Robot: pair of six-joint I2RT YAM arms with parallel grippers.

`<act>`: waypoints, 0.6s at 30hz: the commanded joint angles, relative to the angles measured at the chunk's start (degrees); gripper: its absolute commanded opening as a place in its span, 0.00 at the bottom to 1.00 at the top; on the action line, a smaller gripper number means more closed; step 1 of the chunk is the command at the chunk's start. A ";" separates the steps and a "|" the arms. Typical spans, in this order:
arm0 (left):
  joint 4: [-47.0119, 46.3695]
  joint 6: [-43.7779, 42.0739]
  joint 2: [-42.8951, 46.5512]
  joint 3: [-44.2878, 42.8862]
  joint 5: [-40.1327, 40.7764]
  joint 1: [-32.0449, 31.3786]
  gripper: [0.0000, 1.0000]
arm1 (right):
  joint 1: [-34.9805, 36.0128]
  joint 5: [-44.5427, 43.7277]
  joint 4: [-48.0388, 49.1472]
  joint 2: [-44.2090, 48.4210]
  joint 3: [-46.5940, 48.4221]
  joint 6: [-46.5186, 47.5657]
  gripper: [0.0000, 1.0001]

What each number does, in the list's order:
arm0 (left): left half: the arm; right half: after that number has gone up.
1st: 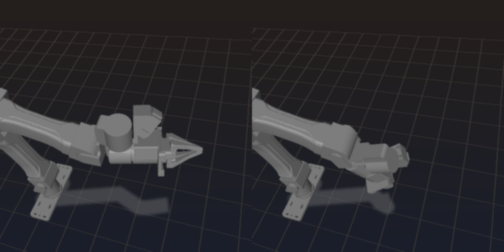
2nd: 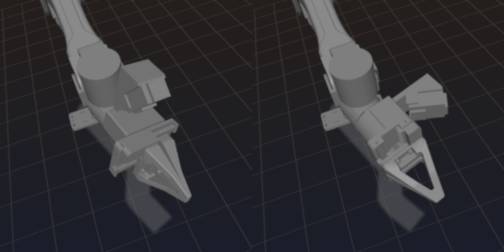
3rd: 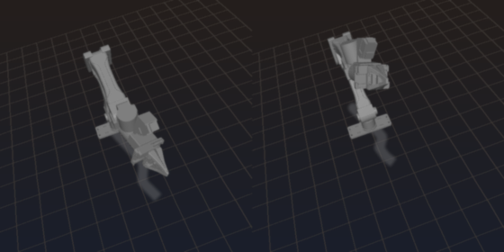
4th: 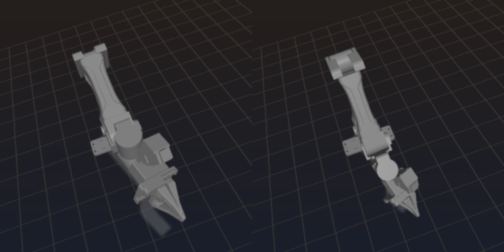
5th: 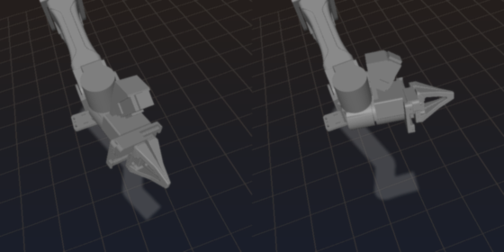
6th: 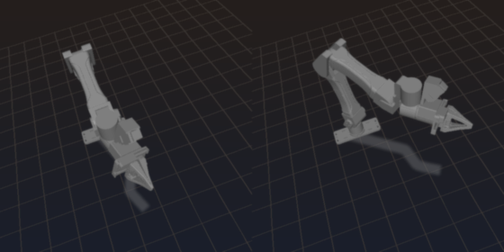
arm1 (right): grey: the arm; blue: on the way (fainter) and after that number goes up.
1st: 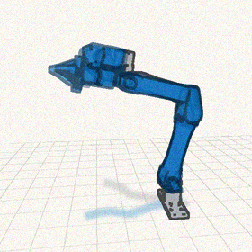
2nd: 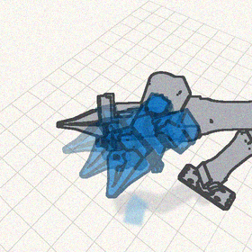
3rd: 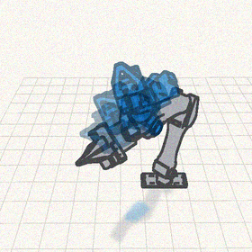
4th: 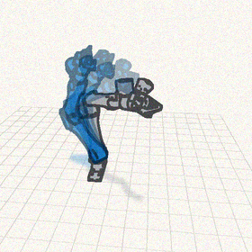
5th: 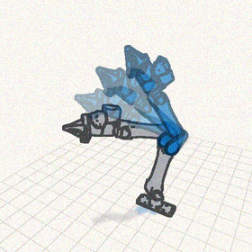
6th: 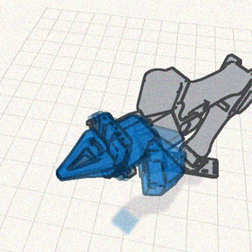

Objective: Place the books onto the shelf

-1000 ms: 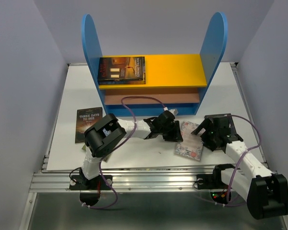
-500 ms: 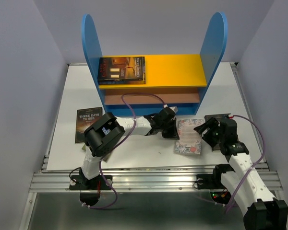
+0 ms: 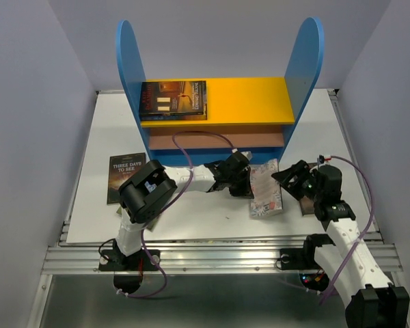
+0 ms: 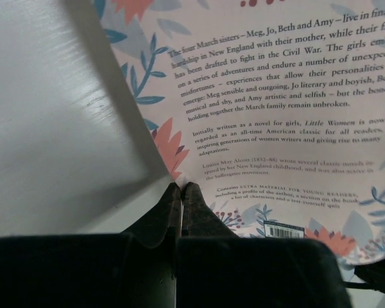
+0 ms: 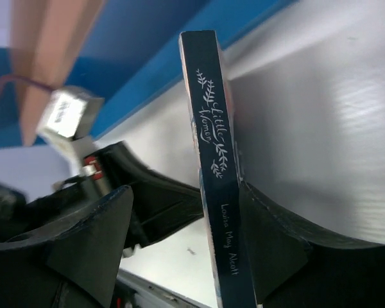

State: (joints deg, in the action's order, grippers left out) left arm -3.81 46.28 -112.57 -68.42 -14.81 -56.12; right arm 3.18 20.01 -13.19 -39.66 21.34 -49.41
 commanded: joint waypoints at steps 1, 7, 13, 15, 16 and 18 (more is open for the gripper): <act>-2.69 0.65 -4.23 -1.71 -1.10 -1.71 0.00 | 2.53 27.36 9.41 -1.47 -3.50 -6.14 0.54; -2.69 1.00 -3.44 -1.27 -0.40 -1.63 0.00 | 2.53 18.78 -5.14 -2.88 1.76 5.53 0.52; -2.60 1.70 -2.83 -0.75 0.04 -1.71 0.00 | 2.53 11.03 -12.90 -3.06 3.61 9.85 0.30; -2.08 2.14 -1.95 -0.31 1.35 -1.71 0.00 | 2.53 5.87 -17.02 -3.05 5.89 11.69 0.29; -2.07 2.23 -1.60 -0.13 1.80 -1.63 0.00 | 2.53 4.35 -18.26 -3.32 6.86 12.40 0.29; -1.55 2.32 -0.29 0.31 2.68 -1.63 0.00 | 2.53 0.67 -21.94 -4.02 9.06 13.89 0.29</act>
State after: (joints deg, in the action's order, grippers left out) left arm -6.70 46.81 -114.48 -68.62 -13.23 -57.43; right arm 5.02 29.47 -24.29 -42.37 27.29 -40.49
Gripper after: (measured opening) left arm 0.051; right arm 0.355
